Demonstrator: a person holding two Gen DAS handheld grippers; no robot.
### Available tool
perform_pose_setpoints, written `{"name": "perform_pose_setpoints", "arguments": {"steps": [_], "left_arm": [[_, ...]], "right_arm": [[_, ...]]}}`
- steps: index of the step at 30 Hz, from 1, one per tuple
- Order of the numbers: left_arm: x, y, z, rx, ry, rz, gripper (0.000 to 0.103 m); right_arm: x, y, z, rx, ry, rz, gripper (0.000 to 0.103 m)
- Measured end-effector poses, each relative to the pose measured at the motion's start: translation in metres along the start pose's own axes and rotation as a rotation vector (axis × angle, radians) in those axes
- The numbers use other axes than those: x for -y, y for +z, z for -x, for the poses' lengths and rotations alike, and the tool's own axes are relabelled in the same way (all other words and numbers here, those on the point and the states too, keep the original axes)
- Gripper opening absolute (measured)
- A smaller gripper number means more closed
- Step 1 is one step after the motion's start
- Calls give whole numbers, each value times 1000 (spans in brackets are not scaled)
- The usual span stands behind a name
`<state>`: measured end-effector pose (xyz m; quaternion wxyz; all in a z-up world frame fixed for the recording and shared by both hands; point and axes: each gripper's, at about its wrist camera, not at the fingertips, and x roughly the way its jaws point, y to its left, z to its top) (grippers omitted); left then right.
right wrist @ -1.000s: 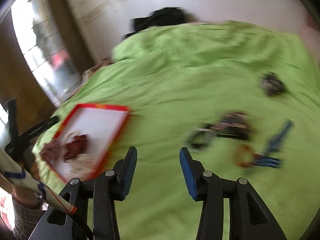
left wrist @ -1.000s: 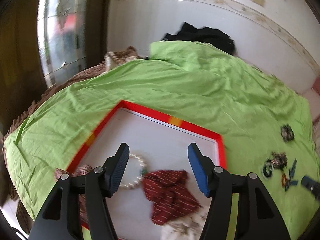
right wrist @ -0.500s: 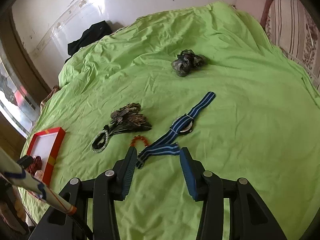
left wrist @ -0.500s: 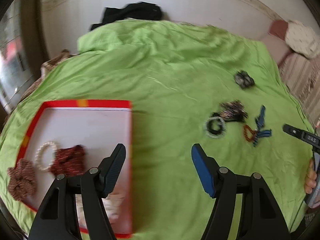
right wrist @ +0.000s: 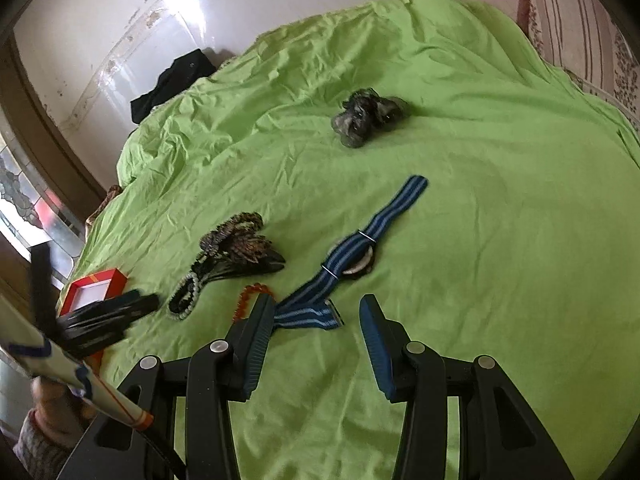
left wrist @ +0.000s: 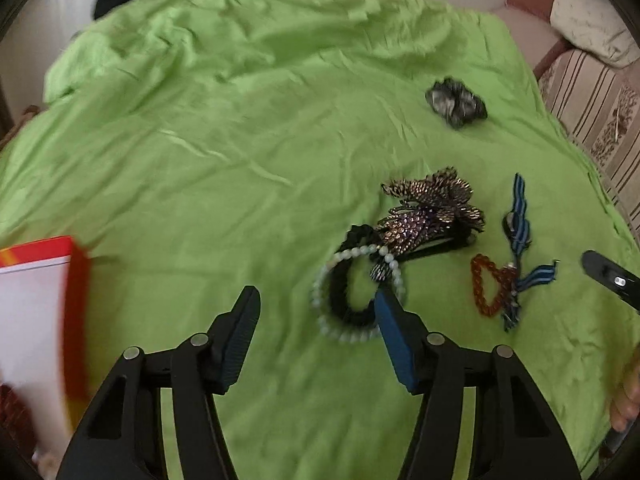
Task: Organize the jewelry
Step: 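Move both grippers back to the remaining jewelry pile, then grasp the pale bead bracelet with the left gripper while the right grasps the black hair tie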
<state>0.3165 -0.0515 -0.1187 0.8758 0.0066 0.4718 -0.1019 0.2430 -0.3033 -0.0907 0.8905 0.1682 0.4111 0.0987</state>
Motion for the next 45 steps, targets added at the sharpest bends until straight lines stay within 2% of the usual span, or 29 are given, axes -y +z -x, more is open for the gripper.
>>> {"name": "perform_pose_setpoints", "arguments": {"steps": [1, 2, 7, 11, 12, 15, 20, 22, 23, 24, 26, 28, 34, 37, 39, 40, 41, 42, 45], "left_arm": [[2, 2, -9, -19, 7, -9, 34], [4, 3, -15, -36, 17, -13, 10], [-6, -8, 2, -29, 26, 42, 11], [-22, -38, 47, -6, -26, 69, 11], [-25, -44, 59, 11, -52, 70, 11], [-33, -58, 103, 92, -193, 90, 11], [-28, -60, 169, 233, -412, 66, 12], [-19, -59, 180, 247, -458, 36, 32], [-15, -60, 183, 253, -455, 28, 62], [-12, -61, 186, 278, -423, 30, 71], [-6, -61, 183, 293, -367, 20, 71], [-4, -63, 175, 257, -362, 27, 71], [1, -70, 135, 168, -240, -9, 70], [3, -76, 113, 109, -239, -20, 61], [7, -81, 95, 49, -244, -38, 42], [9, -83, 88, 25, -247, -41, 37], [11, -85, 79, -2, -245, -40, 26], [11, -88, 73, -20, -245, -37, 22], [11, -93, 58, -54, -257, -24, 22]], "right_arm": [[-1, 0, 0, 2, -2, 6, 48], [-2, 0, -1, 2, -5, 14, 48], [1, -1, -3, -3, -12, 9, 48], [4, -1, -2, -2, -16, -7, 48], [4, -1, -1, 0, -17, -7, 48], [2, -3, -1, 0, -20, -4, 48], [-3, -8, -3, -11, -23, 4, 48], [-5, -9, -3, -10, -24, 10, 48], [-5, -10, -3, -9, -24, 12, 48], [-5, -10, -2, -7, -24, 15, 48], [-6, -10, 0, -4, -25, 17, 48], [-7, -11, 1, -5, -21, 21, 48], [-27, -22, 0, -54, 49, 94, 48], [-45, -33, -4, -96, 93, 154, 48], [-56, -42, -10, -145, 148, 189, 48], [-61, -48, -13, -170, 177, 204, 48], [-66, -52, -15, -194, 202, 218, 48], [-74, -60, -18, -228, 233, 247, 48], [-91, -79, -22, -277, 273, 320, 48]]}}
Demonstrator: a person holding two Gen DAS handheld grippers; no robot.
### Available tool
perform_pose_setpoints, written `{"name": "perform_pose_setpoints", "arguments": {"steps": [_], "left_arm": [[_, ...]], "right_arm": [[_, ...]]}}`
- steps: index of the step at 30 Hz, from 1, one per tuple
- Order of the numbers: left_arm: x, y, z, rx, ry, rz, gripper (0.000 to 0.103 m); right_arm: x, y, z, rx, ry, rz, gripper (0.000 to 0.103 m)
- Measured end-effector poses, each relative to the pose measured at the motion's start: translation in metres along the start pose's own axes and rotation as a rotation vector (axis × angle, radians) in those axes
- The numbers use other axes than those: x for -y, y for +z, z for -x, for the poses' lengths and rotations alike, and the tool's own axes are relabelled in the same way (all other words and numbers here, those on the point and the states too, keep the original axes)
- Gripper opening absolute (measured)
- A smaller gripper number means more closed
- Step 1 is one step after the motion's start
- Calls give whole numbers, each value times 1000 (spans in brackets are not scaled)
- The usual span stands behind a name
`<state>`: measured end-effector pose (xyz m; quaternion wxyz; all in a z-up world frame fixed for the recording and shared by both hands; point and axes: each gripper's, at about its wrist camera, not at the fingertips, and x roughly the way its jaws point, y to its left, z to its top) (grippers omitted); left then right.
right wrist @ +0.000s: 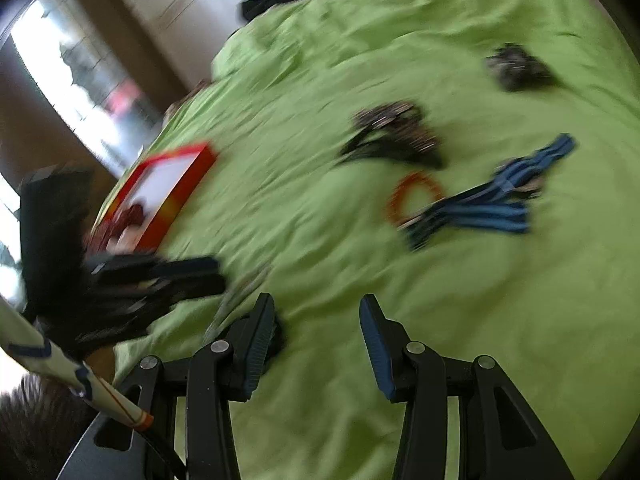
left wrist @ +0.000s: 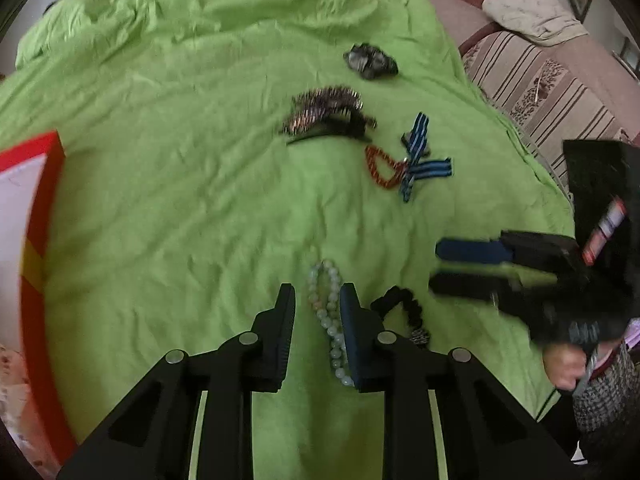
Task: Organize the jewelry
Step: 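Grasp the pale bead bracelet with the left gripper while the right grasps the black hair tie, then carry the bead bracelet and black hair tie toward the tray, lowering the bracelet inside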
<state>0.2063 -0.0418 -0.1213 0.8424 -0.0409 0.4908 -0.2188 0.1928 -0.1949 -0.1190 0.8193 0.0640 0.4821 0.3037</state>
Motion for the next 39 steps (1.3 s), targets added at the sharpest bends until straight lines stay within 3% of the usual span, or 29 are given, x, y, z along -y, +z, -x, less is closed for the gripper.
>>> {"name": "perform_pose_setpoints", "arguments": {"steps": [5, 7, 8, 9, 11, 16, 19, 26, 31, 32, 34, 39], "left_arm": [[-2, -4, -10, -25, -1, -11, 22], [-5, -4, -12, -25, 1, -9, 16], [-7, -3, -11, -22, 5, 0, 9], [-11, -2, -9, -17, 4, 15, 5], [-22, 1, -4, 3, 12, 49, 5], [-55, 5, 13, 53, 75, 145, 5], [-64, 6, 14, 53, 62, 175, 5], [-54, 2, 3, 33, 102, 123, 6], [-51, 0, 0, 50, 121, 114, 6], [-49, 0, -1, 53, 131, 106, 6], [-44, -1, 2, 66, 147, 90, 5], [-35, 0, 29, 130, 164, 75, 5]], "right_arm": [[-24, -14, -23, -54, -21, 94, 48], [-29, -16, -29, -52, -50, 113, 47], [-32, -16, -30, -46, -60, 116, 35], [-34, -16, -31, -45, -64, 117, 16], [-30, -13, -28, -34, -62, 97, 16], [-9, -3, -18, 10, -213, 58, 16], [5, -2, -17, 4, -208, 7, 16], [2, -5, -22, 8, -218, 15, 25], [2, -7, -25, 17, -222, 5, 25], [2, -7, -25, 19, -224, 3, 25], [0, -7, -25, 30, -235, -2, 14], [-6, -6, -14, 85, -256, -20, 14]]}}
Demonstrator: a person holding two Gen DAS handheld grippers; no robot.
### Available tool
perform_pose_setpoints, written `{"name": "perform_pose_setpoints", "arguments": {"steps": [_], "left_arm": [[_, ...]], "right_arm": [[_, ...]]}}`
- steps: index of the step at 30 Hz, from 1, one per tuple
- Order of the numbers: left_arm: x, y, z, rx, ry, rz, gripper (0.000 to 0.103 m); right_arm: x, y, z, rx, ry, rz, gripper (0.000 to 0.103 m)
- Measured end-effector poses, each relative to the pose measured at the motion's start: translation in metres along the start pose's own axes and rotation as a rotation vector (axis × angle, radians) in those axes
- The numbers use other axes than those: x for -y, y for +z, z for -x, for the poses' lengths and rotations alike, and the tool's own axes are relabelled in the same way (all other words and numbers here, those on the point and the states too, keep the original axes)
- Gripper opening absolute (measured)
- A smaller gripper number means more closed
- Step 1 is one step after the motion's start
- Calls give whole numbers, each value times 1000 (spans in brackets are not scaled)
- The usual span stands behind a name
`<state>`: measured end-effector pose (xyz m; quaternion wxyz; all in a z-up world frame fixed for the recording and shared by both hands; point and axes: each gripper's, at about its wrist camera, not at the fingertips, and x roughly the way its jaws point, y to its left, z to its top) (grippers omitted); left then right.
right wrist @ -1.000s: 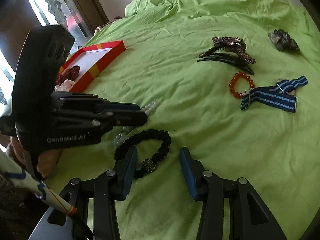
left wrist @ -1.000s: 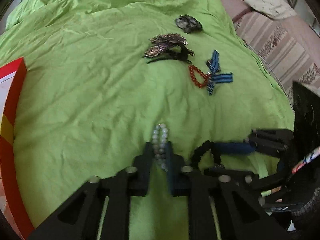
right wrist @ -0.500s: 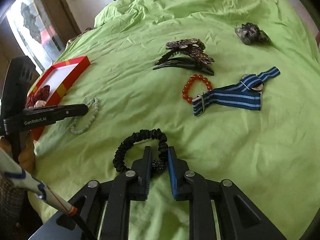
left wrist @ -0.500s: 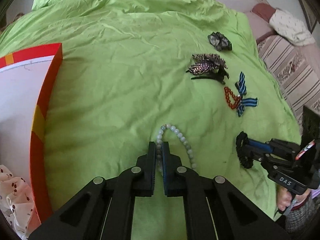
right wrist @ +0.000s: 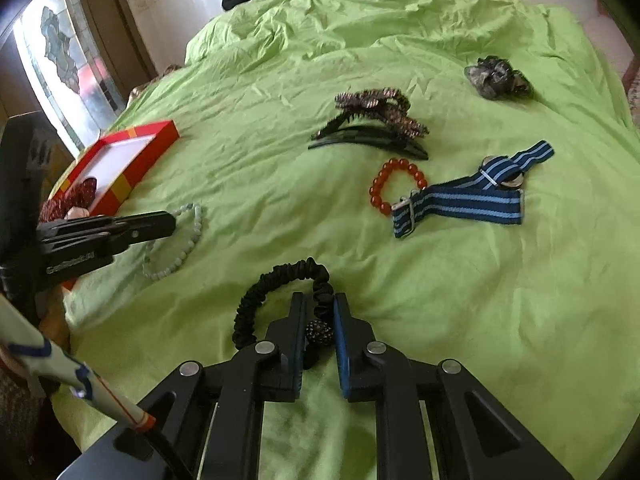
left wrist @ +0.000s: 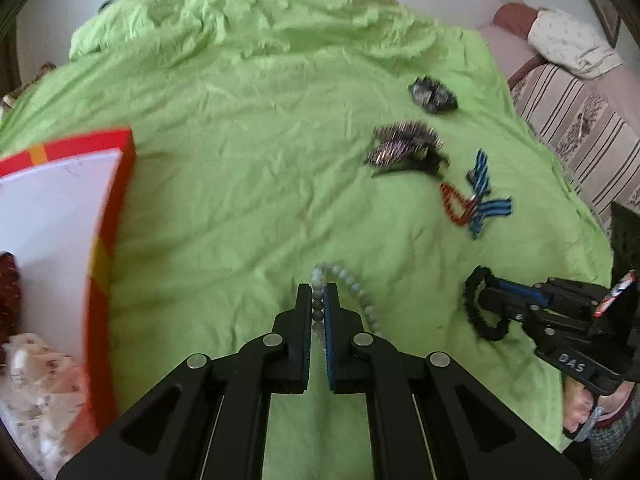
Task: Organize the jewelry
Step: 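Carry the bead bracelet and black hair tie toward the tray, lowering the bracelet inside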
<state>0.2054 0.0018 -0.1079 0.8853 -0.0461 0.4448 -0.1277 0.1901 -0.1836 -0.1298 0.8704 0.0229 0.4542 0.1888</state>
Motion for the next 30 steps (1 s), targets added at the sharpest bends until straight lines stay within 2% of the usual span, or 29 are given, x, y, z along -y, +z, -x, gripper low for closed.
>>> {"name": "perform_pose_setpoints", "arguments": {"steps": [7, 11, 16, 24, 30], "left_arm": [[0, 8, 72, 153, 31, -36, 5], [-15, 15, 106, 220, 70, -25, 5], [-49, 35, 142, 282, 110, 26, 5], [-128, 65, 168, 329, 197, 128, 5], [-181, 71, 155, 309, 217, 207, 5]], "right_arm": [[-24, 15, 36, 89, -24, 16, 14], [-37, 28, 56, 119, -8, 8, 14], [-68, 51, 72, 135, -10, 62, 14], [-126, 91, 66, 127, 27, 117, 14], [-169, 112, 34, 72, 64, 158, 14]]}}
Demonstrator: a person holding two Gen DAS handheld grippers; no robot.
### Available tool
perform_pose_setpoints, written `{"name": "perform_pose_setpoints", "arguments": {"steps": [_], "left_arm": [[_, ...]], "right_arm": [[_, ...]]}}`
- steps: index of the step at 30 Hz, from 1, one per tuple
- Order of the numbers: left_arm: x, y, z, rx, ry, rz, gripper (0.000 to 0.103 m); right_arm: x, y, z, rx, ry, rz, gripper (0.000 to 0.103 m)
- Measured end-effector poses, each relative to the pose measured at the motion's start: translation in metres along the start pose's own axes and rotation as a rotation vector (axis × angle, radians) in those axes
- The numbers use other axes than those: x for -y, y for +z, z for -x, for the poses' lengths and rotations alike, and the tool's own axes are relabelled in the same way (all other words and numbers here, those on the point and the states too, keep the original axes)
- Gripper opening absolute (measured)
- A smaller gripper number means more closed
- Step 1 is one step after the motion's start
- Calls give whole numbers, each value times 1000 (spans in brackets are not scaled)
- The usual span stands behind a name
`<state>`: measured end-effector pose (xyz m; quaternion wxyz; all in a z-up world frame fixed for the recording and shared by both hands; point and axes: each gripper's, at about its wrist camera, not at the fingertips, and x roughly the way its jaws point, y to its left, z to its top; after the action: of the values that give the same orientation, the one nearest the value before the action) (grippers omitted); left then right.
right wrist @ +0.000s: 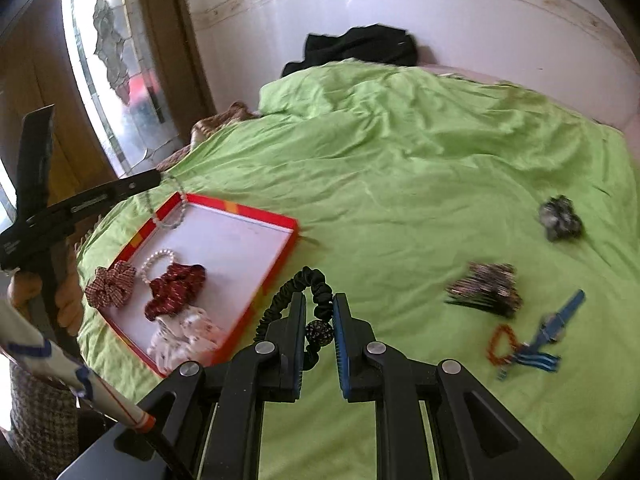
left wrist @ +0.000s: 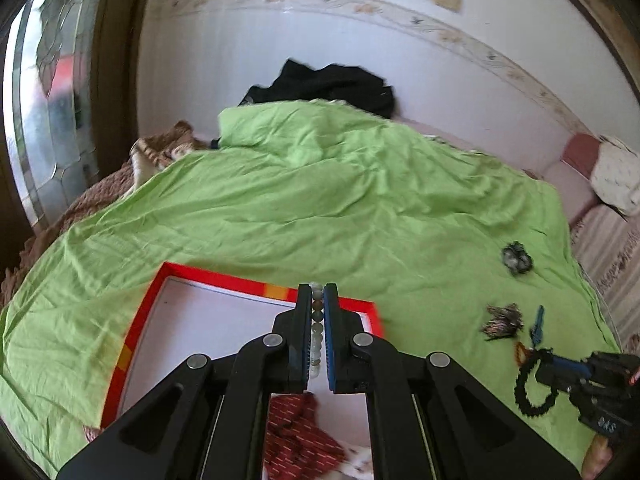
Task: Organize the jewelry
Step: 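Carry the bead bracelet and black hair tie toward the tray, lowering the bracelet inside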
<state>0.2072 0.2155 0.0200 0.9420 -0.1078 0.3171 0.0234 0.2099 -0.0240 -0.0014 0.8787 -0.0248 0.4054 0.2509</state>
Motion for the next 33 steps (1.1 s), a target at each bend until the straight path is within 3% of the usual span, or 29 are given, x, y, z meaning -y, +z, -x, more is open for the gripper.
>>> {"name": "perform_pose_setpoints", "arguments": {"steps": [9, 17, 33], "left_arm": [[-72, -5, -53, -91, 67, 158, 5], [-109, -17, -71, -134, 158, 209, 5], [-104, -25, -87, -193, 245, 169, 5]], "right_arm": [[-55, 29, -70, -94, 64, 48, 14], [-85, 24, -119, -166, 74, 76, 14], [-103, -1, -157, -244, 20, 138, 14]]}}
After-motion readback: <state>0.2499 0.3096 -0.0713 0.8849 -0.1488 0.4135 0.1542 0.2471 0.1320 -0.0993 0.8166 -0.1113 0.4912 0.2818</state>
